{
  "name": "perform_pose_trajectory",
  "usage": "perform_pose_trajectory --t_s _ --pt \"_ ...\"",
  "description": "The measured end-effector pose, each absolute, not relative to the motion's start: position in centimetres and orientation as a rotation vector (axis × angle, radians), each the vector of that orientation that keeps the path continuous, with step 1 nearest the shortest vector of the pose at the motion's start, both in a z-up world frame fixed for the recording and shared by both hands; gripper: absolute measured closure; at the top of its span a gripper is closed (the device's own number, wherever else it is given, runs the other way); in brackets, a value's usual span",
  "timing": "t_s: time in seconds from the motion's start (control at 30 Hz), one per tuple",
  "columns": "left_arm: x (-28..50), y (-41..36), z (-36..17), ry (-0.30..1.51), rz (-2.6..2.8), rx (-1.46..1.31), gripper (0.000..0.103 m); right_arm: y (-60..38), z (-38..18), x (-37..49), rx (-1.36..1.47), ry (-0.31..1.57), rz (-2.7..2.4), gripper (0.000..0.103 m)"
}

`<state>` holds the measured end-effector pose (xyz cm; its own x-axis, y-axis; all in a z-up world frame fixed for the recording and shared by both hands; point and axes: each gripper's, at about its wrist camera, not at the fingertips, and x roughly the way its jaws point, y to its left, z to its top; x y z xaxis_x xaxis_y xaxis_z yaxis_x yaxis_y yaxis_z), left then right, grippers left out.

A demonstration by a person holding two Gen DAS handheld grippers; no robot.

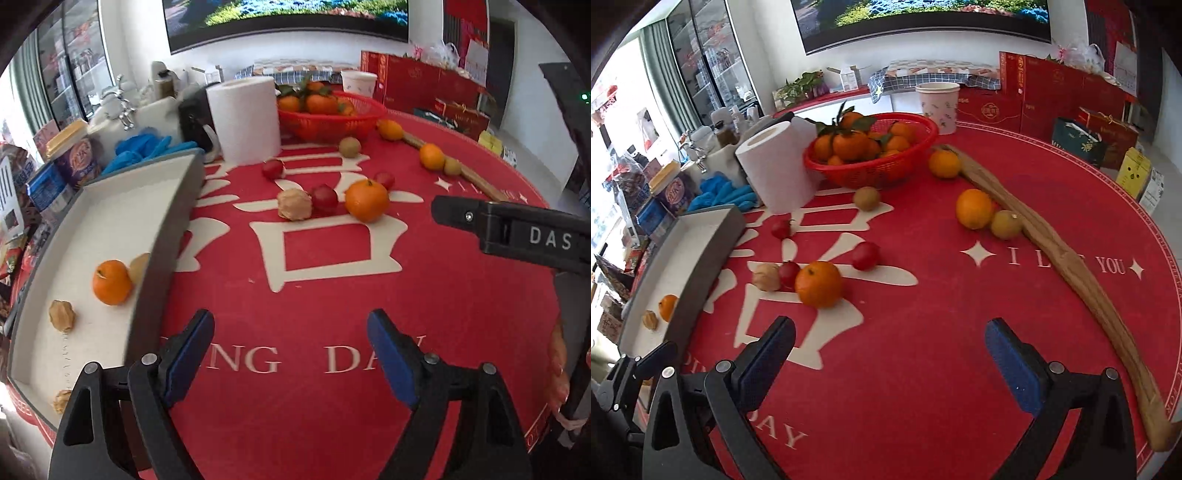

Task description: Organize fruits

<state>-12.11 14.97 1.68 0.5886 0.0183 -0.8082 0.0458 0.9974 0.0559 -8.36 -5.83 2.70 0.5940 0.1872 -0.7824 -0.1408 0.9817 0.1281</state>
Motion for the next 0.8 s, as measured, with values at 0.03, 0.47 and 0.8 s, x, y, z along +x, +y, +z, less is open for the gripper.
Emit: perform_pose_trajectory --t_s 0.03,0.47,0.8 --pt "-11.7 14.2 1.2 0.958 -0.015 0.076 0.016 -6.2 2.4 -8.4 0.054 0.911 0.190 0.000" --pt "-5.1 12.9 0.3 0.963 -0.015 -0.001 0.000 -9.8 1.1 -8.1 0.140 0.983 0.130 0.000" --pt "-5.0 12.9 0.3 0.963 -0.016 -0.001 0.000 -10.3 1.3 -9.2 0.025 0.953 0.004 0.000"
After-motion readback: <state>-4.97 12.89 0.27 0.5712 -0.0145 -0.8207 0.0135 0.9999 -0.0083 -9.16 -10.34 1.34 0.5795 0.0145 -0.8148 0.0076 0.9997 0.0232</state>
